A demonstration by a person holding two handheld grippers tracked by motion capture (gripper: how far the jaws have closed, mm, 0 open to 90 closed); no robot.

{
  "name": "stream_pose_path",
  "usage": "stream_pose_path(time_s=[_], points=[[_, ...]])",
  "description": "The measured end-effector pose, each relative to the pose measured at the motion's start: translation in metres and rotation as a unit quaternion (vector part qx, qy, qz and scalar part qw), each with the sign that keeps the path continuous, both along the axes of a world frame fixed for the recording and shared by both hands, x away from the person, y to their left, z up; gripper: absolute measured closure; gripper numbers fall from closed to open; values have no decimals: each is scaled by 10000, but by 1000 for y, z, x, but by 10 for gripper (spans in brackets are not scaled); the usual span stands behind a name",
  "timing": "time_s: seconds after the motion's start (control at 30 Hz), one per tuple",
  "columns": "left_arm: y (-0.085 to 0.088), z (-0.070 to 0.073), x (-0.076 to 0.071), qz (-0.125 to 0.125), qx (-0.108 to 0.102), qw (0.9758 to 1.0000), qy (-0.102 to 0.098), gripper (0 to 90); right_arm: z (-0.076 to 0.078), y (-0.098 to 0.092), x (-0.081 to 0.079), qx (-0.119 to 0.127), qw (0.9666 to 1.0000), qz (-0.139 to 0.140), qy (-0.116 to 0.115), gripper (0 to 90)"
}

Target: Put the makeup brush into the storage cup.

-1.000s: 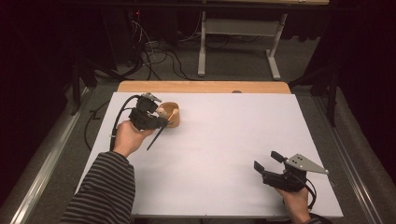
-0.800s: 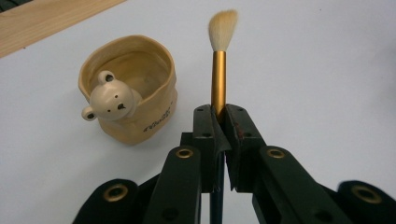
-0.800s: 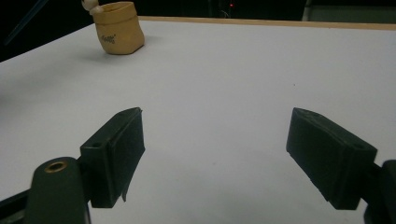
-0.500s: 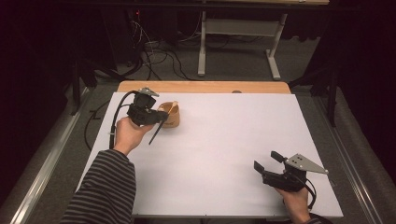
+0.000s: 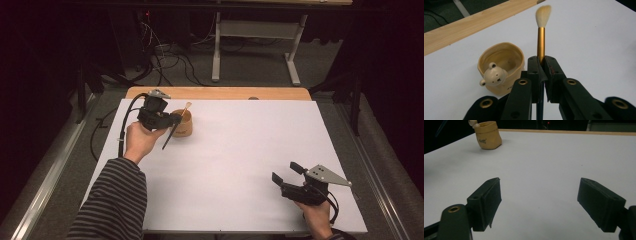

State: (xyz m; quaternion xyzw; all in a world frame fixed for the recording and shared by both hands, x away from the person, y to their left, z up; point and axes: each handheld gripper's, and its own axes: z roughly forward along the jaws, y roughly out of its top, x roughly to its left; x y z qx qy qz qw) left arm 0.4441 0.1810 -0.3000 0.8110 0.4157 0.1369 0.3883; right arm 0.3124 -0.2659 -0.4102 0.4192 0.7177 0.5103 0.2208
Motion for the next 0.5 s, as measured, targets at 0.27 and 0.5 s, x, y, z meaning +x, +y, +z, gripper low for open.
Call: stream_pose_path(time_s=[0.27, 0.5], points=[[-3, 4, 4, 37, -65, 9999, -129, 837, 0, 0, -1, 14, 10000, -14, 11, 208], [-5, 3, 15, 179, -95, 9996, -193, 837, 0, 0, 1, 51, 10000, -24, 37, 208]])
